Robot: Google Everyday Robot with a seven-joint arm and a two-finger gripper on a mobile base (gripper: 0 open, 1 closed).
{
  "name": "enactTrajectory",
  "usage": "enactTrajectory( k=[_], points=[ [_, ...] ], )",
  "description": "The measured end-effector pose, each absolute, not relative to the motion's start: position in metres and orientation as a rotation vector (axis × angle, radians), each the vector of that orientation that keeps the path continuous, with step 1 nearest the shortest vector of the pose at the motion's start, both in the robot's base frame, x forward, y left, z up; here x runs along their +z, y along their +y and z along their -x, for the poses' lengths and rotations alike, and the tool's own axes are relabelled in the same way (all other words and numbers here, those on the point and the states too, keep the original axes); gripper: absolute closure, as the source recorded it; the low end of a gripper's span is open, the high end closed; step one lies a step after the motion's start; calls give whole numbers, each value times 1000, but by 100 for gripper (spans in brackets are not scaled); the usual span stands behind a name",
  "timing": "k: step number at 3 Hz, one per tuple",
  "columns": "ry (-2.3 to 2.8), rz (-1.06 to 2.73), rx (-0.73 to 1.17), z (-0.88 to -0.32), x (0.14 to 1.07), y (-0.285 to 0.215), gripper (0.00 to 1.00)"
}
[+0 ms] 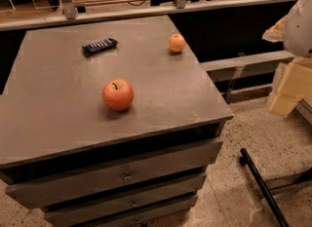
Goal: Move orange near apple
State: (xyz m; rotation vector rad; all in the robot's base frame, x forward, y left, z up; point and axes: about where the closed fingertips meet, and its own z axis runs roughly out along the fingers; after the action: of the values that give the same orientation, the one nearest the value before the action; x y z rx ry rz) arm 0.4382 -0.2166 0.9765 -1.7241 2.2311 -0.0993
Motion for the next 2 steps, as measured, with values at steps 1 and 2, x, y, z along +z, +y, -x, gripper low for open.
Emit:
enactTrajectory(
  k=[1, 2],
  points=[
    [2231, 1724, -99, -438, 977, -217, 0],
    [2164, 1735, -23, -457, 979, -208, 0]
  ],
)
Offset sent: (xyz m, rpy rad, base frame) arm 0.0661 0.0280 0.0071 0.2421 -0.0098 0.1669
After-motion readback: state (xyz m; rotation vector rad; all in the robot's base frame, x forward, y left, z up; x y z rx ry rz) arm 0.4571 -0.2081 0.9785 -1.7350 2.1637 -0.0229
